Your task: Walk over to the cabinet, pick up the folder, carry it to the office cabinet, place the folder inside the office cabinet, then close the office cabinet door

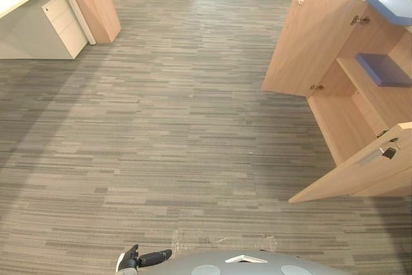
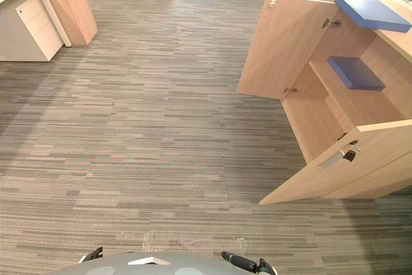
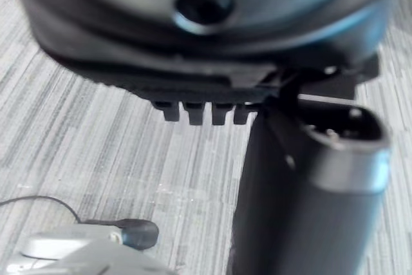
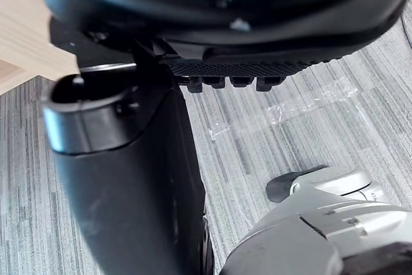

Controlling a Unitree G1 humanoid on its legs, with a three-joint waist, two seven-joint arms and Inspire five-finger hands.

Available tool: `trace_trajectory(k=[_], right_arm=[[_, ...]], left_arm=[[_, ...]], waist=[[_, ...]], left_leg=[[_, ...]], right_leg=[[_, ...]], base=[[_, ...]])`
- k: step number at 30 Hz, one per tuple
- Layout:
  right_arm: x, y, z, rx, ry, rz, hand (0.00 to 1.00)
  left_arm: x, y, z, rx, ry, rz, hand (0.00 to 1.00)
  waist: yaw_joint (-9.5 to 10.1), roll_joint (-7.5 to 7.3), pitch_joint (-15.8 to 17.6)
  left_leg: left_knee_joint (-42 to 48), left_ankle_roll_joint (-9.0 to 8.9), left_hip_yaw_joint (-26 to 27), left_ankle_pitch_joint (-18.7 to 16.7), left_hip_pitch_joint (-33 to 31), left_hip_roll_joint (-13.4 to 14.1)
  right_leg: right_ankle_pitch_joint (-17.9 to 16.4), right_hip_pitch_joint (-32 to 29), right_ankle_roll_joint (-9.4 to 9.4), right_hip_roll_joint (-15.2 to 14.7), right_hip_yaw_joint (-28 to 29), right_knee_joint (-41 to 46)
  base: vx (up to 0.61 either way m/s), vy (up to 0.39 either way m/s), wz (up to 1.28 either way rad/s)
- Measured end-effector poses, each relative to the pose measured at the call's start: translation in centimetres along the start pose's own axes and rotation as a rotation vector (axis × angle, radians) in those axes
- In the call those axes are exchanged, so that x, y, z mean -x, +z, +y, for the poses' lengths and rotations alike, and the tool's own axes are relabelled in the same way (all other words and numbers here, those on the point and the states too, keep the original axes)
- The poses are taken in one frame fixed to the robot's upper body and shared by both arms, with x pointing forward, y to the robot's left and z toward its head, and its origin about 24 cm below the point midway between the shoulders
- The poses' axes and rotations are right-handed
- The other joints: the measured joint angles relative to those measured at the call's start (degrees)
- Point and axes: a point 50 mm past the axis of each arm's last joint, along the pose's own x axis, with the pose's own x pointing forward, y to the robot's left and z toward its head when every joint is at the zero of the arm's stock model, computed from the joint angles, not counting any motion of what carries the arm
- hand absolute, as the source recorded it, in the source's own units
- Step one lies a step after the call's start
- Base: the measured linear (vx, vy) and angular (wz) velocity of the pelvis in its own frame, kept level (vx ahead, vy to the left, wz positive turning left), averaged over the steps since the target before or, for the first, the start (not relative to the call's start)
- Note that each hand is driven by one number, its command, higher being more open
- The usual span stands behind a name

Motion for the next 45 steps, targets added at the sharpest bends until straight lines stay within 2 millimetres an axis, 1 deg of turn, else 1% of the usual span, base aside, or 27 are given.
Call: trace_trajectory(k=[2, 5, 13, 19, 21, 30, 33, 37, 38, 39, 40, 41, 42, 43, 44, 45], right_arm=[[0.0, 0.3, 0.1, -0.001, 0.004, -0.007, 1.0], [0.0, 0.3, 0.2, -0.006, 0.005, -0.007, 1.0], [0.0, 0.3, 0.3, -0.022, 0.006, -0.006, 1.0], [-0.1, 0.7, 0.6, -0.02, 0.012, -0.015, 1.0], [-0.1, 1.0, 0.8, -0.019, 0.009, -0.023, 1.0], [-0.1, 1.1, 0.7, -0.019, -0.023, -0.025, 1.0], [-0.1, 1.2, 0.8, -0.036, -0.023, -0.026, 1.0], [-0.1, 1.2, 0.8, -0.056, -0.026, -0.024, 1.0], [-0.1, 1.3, 0.9, -0.056, -0.023, -0.028, 1.0], [-0.1, 1.6, 1.0, -0.056, -0.02, -0.034, 1.0], [-0.2, 1.8, 1.3, -0.059, -0.014, -0.039, 1.0], [-0.2, 2.4, 1.6, -0.06, -0.007, -0.052, 1.0], [-0.2, 2.8, 1.6, -0.063, -0.006, -0.067, 1.0], [-0.2, 2.9, 1.4, -0.073, -0.011, -0.073, 1.0], [-0.2, 3.0, 1.3, -0.079, -0.013, -0.076, 1.0], [-0.2, 3.1, 1.3, -0.085, -0.018, -0.08, 1.0]], left_arm=[[0.0, 0.0, 0.0, 0.012, -0.006, 0.003, 1.0], [0.0, -0.3, 0.1, 0.05, -0.013, 0.016, 1.0], [0.0, -0.2, 0.1, 0.076, -0.02, 0.016, 1.0], [0.0, -0.2, 0.3, 0.144, -0.014, 0.021, 1.0], [0.0, -0.2, 0.3, 0.144, -0.013, 0.02, 1.0], [0.0, 0.1, 0.3, 0.142, -0.004, -0.006, 1.0], [0.0, 0.2, 0.3, 0.142, -0.005, -0.008, 1.0], [-0.1, 0.5, 0.3, 0.143, -0.003, -0.018, 1.0], [-0.1, 1.0, 0.3, 0.145, 0.002, -0.035, 1.0], [-0.2, 1.3, 0.3, 0.148, 0.005, -0.043, 1.0], [-0.3, 1.9, 0.3, 0.158, 0.009, -0.063, 1.0], [-0.3, 2.7, 0.3, 0.161, 0.007, -0.088, 1.0], [-0.3, 3.2, 0.2, 0.171, 0.004, -0.105, 1.0], [-0.3, 3.1, 0.1, 0.195, 0.006, -0.103, 1.0], [-0.3, 3.3, 0.0, 0.214, 0.008, -0.109, 1.0], [-0.3, 3.9, 0.2, 0.263, 0.021, -0.132, 1.0]], waist=[[0.01, -0.08, 0.1], [0.0, -0.24, 0.3], [0.0, -0.59, 0.7], [0.03, -0.87, 1.4], [0.02, -0.89, 1.4], [0.0, -0.94, 1.8], [-0.02, -0.96, 2.8], [-0.05, -1.07, 3.3], [0.0, -1.24, 4.1], [0.02, -1.44, 4.4], [0.15, -1.9, 5.0], [0.17, -2.0, 6.0], [0.13, -1.49, 7.2], [0.19, -0.87, 7.7], [0.29, -0.63, 8.0], [0.25, -0.39, 8.4]], left_leg=[[-1.7, 0.22, 0.1, 1.2, 0.4, 0.0], [-1.7, 0.26, 0.3, 1.3, 0.4, 0.0], [-1.9, 0.24, 0.0, 1.3, 0.7, 0.0], [-1.9, 0.23, 0.0, 1.3, 0.7, 0.0], [-1.9, 0.23, 0.0, 1.3, 0.7, -0.1], [-2.0, 0.22, 0.0, 1.3, 0.7, -0.1], [-2.0, 0.22, 0.0, 1.3, 0.6, -0.1], [-1.9, 0.19, 0.0, 1.3, -0.3, -0.1], [-1.6, 0.04, 0.1, 1.2, -0.5, 0.0], [-0.4, -0.26, 0.2, 0.6, -1.4, 0.0], [4.5, -0.68, 0.7, -2.0, -4.6, 0.1], [10.2, -1.05, 1.3, -4.8, -7.4, 0.6], [17.8, -2.17, 3.3, -8.6, -10.2, 2.0], [23.2, -3.05, 5.0, -11.0, -12.1, 3.5], [28.0, -3.77, 6.0, -12.0, -13.7, 4.4], [38.5, -3.92, 8.1, -12.3, -18.0, 6.7]], right_leg=[[0.6, 0.0, 0.8, 0.0, -0.1, -1.1], [1.2, 0.1, 1.22, -0.1, -0.3, -1.9], [1.8, 1.2, 1.09, -0.1, -1.0, -3.4], [2.2, 1.9, 1.29, -0.1, -1.4, -4.3], [2.3, 2.0, 1.41, -0.1, -1.4, -4.5], [2.3, 2.0, 1.46, -0.1, -1.5, -4.7], [2.3, 2.0, 1.45, -0.1, -1.6, -4.8], [2.3, 1.8, 1.44, -0.1, -1.7, -5.1], [2.3, 1.6, 1.37, -0.1, -1.7, -5.0], [2.2, 1.1, 1.27, -0.1, -1.7, -4.6], [2.0, -0.4, 0.98, -0.2, -1.6, -3.6], [1.5, -1.1, 0.27, 0.0, -1.5, -2.5], [0.7, -1.1, -0.91, 0.7, -1.5, -1.3], [-0.2, -0.8, -2.03, 1.3, -1.6, -0.8], [-0.8, -0.5, -2.46, 1.7, -1.6, -0.8], [-1.5, 0.6, -2.78, 2.4, -1.6, -0.7]], base=[[-0.02, 0.008, -0.01], [-0.04, 0.008, -0.03], [-0.01, -0.003, 0.01], [0.0, -0.005, 0.03], [0.0, 0.0, 0.0], [-0.01, -0.002, 0.0], [-0.01, -0.005, 0.0], [0.0, 0.0, 0.0], [0.0, 0.0, 0.0], [0.0, 0.0, 0.0], [0.0, -0.02, -0.06], [-0.03, -0.045, -0.09], [-0.03, -0.043, -0.07], [-0.05, -0.038, 0.0], [-0.05, -0.007, 0.04], [0.0, 0.0, 0.0]])
